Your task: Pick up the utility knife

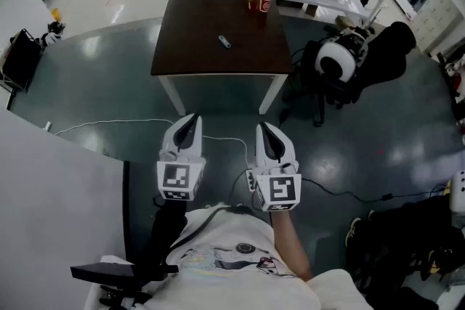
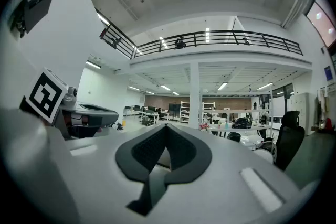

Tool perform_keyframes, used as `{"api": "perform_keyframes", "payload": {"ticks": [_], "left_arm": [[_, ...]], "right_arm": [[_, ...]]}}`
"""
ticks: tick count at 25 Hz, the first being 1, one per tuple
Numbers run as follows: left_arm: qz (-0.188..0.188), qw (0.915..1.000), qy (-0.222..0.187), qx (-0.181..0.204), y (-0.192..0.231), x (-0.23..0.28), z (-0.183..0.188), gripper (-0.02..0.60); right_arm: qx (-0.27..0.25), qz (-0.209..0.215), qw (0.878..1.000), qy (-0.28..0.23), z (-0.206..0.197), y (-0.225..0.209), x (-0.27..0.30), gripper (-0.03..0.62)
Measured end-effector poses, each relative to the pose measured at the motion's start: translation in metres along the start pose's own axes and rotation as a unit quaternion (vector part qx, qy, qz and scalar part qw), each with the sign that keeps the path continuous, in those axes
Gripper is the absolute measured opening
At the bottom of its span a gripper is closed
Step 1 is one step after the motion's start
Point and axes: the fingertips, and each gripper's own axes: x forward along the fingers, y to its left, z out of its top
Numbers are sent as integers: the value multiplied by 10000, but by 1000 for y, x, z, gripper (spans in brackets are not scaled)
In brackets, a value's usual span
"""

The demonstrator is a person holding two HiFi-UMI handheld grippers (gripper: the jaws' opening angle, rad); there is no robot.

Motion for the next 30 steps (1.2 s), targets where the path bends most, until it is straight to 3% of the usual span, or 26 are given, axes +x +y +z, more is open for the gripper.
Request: {"api": "perform_keyframes", "payload": {"ticks": [15, 18, 22, 30], "left_arm": [[48, 10000, 21, -6, -7, 2, 2, -2], [72, 10000, 29, 18, -9, 5, 5, -2], [123, 9999, 41, -41, -15, 11, 6, -2], [112, 9997, 157, -114, -45, 10, -4, -2]], "right_arm": [[2, 127, 9998, -160, 7, 2, 2, 0], [15, 156, 9999, 48, 0, -1, 2, 0], [0, 282, 9990, -346, 16, -5, 5, 0], [80, 518, 9982, -279, 10, -13, -9, 0]]}}
